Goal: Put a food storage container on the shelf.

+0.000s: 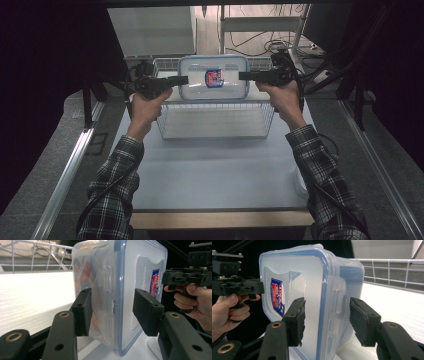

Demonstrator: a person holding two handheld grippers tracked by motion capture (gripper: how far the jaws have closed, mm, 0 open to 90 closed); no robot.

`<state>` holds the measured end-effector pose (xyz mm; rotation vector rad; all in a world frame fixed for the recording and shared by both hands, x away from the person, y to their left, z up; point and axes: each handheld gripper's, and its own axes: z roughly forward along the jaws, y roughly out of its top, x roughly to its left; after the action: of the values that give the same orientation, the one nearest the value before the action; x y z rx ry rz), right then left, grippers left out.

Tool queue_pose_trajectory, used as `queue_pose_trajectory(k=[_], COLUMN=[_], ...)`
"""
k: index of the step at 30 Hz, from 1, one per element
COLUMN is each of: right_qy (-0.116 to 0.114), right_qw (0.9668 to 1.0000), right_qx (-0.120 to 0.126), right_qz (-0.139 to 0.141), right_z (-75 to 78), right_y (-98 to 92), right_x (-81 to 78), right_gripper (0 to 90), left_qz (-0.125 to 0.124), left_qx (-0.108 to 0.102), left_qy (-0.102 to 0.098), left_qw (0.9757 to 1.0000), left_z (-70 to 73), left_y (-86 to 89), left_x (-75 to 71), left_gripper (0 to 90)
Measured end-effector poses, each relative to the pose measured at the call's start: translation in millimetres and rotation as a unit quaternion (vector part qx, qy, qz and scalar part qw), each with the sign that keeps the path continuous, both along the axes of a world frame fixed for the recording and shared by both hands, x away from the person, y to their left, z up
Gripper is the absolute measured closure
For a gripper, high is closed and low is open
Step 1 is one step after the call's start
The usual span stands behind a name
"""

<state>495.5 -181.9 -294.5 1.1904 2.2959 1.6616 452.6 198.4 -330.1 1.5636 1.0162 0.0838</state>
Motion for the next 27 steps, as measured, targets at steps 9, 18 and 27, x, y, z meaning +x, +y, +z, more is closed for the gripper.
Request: queue_pose_trajectory(k=[9, 18, 27], right_qy=[-0.009, 0.008, 0.005], right_qw=[0.9982, 0.9989, 0.9984], right_qx=[-0.055, -0.04, -0.049], right_qz=[-0.019, -0.023, -0.028], right_z=[-8.5, -14.6, -10.4], right_y=[11.1, 11.2, 16.0], right_x=[2.6, 8.0, 7.5], right_gripper=[49.6, 54.7, 54.5], left_qz=[0.016, 0.05, 0.054], left_qx=[-0.014, 0.041, 0.05], left_qy=[0.005, 0.005, 0.008], left_qw=[0.9998, 0.9979, 0.9973], left_z=[-7.5, -3.7, -6.2], left_y=[0.2, -1.4, -6.1], left_x=[6.9, 8.9, 13.7], left_gripper=[44.1, 39.4, 41.8])
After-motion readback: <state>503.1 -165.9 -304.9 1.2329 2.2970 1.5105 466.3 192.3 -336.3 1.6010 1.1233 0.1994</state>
